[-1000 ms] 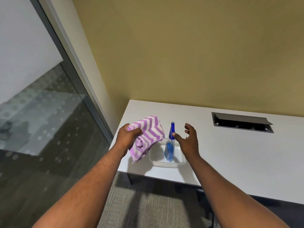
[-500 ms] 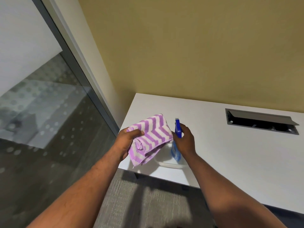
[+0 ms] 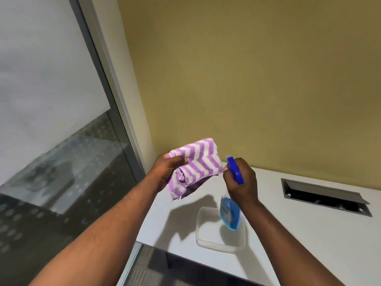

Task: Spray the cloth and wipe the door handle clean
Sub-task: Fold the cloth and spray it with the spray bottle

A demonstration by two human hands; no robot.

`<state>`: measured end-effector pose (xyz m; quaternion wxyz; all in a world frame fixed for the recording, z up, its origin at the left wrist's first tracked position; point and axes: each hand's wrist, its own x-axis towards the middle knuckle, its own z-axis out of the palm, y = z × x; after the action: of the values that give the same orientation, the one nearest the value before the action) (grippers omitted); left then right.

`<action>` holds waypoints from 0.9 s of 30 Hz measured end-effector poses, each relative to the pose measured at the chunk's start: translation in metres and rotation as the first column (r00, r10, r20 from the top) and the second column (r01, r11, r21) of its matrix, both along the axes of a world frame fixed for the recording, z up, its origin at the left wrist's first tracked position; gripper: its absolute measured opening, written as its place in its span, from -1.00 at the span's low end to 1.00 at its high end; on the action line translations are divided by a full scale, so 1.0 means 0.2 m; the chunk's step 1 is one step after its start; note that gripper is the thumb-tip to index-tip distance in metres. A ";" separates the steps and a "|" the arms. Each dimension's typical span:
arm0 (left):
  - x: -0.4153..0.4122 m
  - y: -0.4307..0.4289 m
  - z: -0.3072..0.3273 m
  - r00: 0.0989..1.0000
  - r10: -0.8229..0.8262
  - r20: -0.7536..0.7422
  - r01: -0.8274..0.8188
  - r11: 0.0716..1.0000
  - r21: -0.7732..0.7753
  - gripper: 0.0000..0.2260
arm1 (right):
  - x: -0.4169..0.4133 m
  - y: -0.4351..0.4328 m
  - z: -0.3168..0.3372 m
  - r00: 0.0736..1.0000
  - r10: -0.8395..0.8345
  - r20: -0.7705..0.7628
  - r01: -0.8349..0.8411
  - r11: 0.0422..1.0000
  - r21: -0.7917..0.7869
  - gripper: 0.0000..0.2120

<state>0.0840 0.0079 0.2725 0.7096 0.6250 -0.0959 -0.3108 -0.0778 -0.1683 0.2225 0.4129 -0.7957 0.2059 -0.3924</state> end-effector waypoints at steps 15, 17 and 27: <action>0.04 -0.11 0.68 0.969 -0.031 0.244 0.067 0.988 -0.141 -0.80 | -0.02 0.07 0.78 1.000 0.020 -0.007 -0.021 0.991 -0.131 -0.73; 0.04 -0.10 0.71 0.965 -0.039 0.259 0.080 0.985 -0.151 -0.82 | -0.03 0.07 0.82 1.000 0.013 -0.005 -0.014 0.988 -0.152 -0.72; 0.03 -0.06 0.74 0.959 -0.052 0.280 0.097 0.984 -0.149 -0.81 | -0.07 0.10 0.92 0.997 -0.047 0.060 0.056 0.987 -0.148 -0.76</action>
<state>0.0897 -0.0041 0.4195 0.7255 0.5983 -0.2420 -0.2390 -0.0911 -0.1474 0.4073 0.3473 -0.8075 0.1845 -0.4396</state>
